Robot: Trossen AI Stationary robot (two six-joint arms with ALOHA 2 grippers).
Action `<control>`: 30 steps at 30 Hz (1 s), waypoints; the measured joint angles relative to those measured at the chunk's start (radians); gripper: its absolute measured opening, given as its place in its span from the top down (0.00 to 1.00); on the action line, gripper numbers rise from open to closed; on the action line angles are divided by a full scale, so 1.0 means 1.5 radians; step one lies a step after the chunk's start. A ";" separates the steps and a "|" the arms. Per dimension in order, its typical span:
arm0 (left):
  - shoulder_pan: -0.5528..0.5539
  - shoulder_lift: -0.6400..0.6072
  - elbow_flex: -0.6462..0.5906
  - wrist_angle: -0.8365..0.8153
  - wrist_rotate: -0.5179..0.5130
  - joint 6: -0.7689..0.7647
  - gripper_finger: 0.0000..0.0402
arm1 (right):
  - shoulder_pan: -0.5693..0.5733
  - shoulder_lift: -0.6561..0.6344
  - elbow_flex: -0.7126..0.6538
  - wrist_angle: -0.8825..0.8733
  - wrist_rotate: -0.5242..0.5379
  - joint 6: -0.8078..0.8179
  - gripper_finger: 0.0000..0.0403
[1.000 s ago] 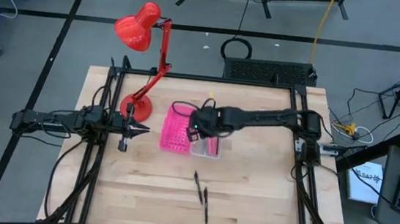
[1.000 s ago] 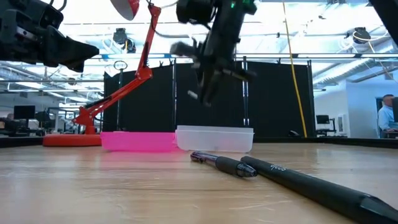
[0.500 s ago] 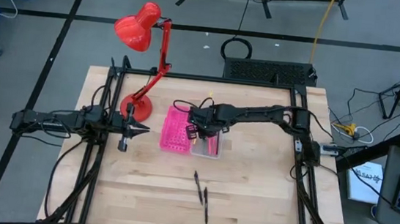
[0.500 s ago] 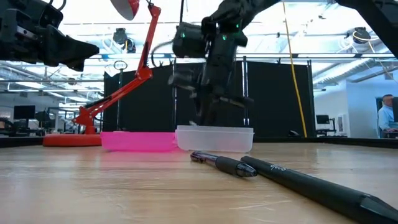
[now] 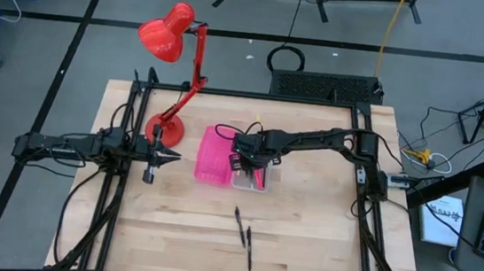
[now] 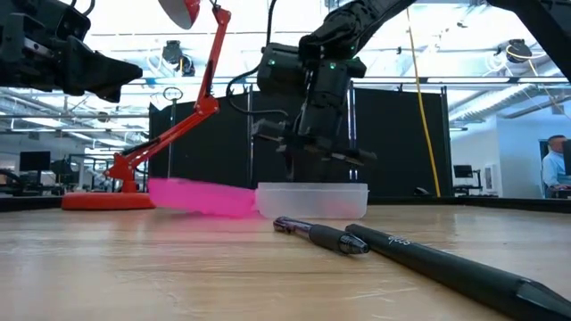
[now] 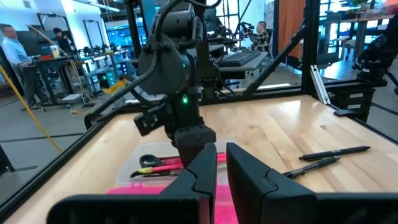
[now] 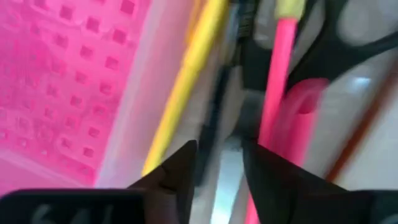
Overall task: Pick & place school supplies into a supply box
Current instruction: Put the right black pen into the supply box
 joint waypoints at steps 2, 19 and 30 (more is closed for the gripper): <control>0.000 0.000 0.000 0.000 0.000 0.000 0.89 | 0.000 -0.013 -0.001 -0.002 0.003 0.000 0.66; 0.000 0.000 0.000 -0.001 0.000 -0.001 0.89 | 0.147 -0.174 0.000 -0.017 0.125 -0.019 0.79; 0.000 0.000 0.000 0.000 -0.001 -0.001 0.89 | 0.302 -0.145 0.000 0.044 0.157 0.121 0.98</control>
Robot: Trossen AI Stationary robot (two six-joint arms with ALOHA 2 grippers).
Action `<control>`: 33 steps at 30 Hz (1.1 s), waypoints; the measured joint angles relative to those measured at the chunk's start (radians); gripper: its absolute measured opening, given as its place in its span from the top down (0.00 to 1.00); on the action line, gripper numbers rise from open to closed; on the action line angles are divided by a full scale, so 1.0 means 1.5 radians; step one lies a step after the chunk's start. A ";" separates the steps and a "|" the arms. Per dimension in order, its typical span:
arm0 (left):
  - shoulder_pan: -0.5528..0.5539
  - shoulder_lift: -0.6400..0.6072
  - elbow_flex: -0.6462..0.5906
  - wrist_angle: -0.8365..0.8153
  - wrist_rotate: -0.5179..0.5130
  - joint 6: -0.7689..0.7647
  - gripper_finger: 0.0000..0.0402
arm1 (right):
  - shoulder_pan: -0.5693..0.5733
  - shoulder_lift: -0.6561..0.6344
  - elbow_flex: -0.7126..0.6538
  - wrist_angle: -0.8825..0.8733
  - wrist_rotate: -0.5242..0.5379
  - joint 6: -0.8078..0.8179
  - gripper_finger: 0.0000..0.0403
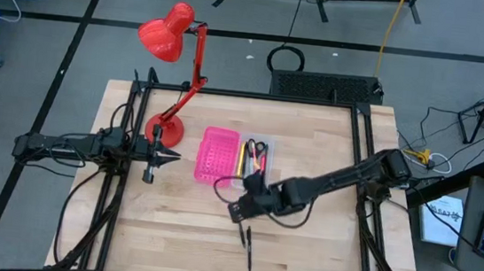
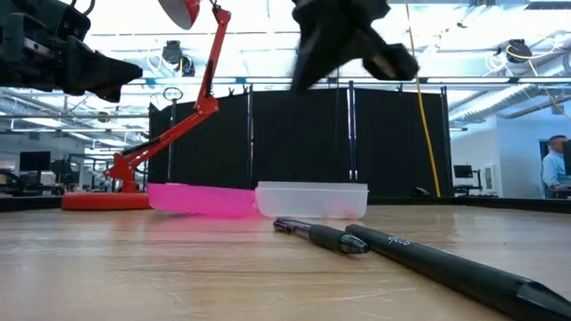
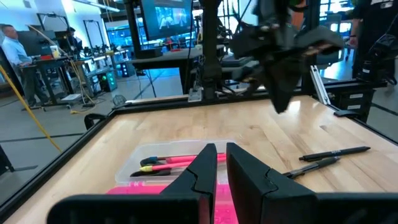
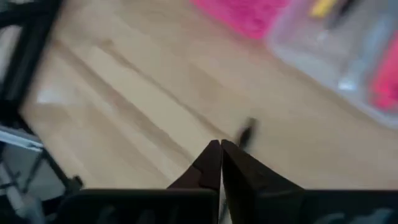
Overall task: Pick & place school supplies into a supply box
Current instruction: Put the right black pen into the supply box
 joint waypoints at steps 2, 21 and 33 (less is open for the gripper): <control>0.000 0.000 0.000 0.000 0.000 0.000 0.89 | 0.017 0.020 0.001 0.045 0.025 -0.001 0.99; 0.000 0.000 0.000 0.000 -0.006 0.014 0.89 | 0.156 0.218 0.241 -0.116 -0.088 0.220 1.00; 0.000 0.000 0.000 0.000 -0.006 -0.006 0.89 | 0.175 0.257 0.254 -0.199 -0.120 0.213 0.96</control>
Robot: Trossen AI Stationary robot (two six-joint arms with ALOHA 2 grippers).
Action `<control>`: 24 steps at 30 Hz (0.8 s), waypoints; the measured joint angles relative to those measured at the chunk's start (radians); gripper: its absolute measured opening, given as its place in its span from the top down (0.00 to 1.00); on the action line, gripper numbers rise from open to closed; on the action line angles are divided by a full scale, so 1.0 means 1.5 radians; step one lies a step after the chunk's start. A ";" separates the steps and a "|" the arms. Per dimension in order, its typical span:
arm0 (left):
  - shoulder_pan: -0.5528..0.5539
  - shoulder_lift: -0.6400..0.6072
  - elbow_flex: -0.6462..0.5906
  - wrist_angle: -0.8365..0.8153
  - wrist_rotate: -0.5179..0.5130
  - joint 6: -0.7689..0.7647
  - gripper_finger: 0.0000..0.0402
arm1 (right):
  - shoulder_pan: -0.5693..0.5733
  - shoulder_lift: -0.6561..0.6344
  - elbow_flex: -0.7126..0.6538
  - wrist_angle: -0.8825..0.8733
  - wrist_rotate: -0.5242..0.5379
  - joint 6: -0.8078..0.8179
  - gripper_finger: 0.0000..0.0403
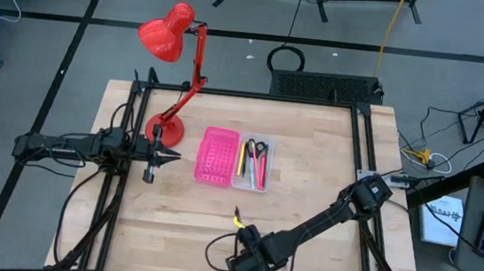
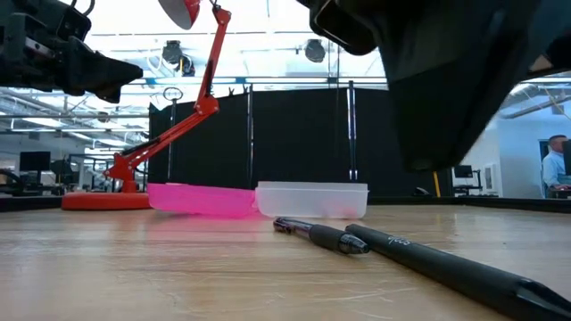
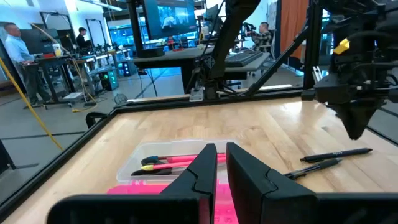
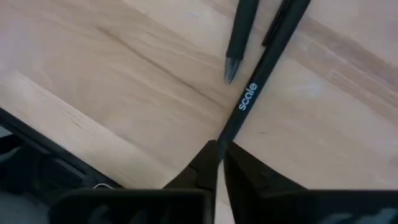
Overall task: Pick & place school supplies into a supply box
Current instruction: Put the right black pen into the supply box
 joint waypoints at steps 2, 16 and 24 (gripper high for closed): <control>0.000 0.000 0.000 0.000 0.000 0.000 0.89 | -0.004 0.000 0.000 -0.001 0.000 -0.001 0.91; 0.000 0.000 0.000 -0.007 0.000 -0.002 0.89 | -0.043 -0.004 -0.109 0.075 -0.071 0.000 0.60; 0.000 0.000 0.000 -0.006 0.000 0.001 0.89 | -0.059 -0.006 -0.201 0.069 -0.130 -0.078 0.70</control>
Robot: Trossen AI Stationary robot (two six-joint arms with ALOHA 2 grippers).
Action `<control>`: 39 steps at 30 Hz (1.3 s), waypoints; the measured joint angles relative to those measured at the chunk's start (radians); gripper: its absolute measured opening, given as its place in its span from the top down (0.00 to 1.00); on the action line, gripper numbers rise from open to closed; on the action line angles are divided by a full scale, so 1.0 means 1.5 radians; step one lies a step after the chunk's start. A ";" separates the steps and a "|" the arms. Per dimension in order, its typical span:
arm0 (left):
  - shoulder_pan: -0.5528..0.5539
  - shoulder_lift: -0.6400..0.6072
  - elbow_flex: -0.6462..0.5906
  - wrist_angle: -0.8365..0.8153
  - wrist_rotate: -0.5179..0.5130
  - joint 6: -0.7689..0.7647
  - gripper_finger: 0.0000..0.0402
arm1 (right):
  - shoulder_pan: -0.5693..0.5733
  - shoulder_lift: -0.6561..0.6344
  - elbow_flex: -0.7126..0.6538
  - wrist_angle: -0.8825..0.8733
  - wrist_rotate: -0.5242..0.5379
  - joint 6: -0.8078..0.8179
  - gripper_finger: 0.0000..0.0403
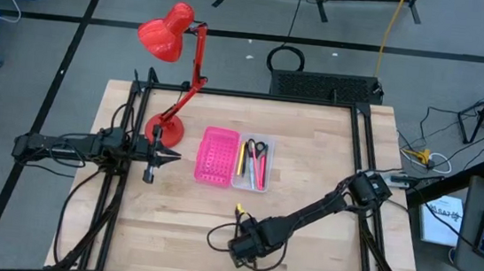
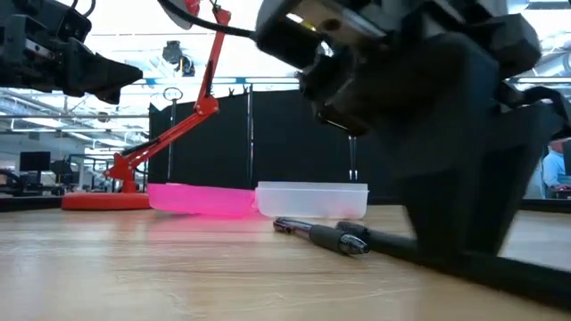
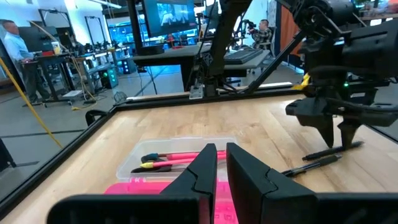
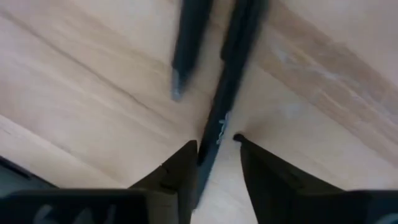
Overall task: Pick & place school supplies into a supply box
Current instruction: Put the right black pen into the supply box
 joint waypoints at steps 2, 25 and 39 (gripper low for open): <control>0.000 0.000 0.000 0.000 0.000 0.000 0.89 | -0.002 -0.001 -0.015 -0.014 -0.016 -0.015 0.73; 0.000 0.000 0.000 0.004 0.000 -0.003 0.89 | -0.006 -0.161 -0.082 -0.007 0.151 -0.002 0.95; 0.000 0.004 0.000 0.006 0.000 0.000 0.89 | -0.214 -0.346 -0.074 0.025 0.287 -0.141 0.95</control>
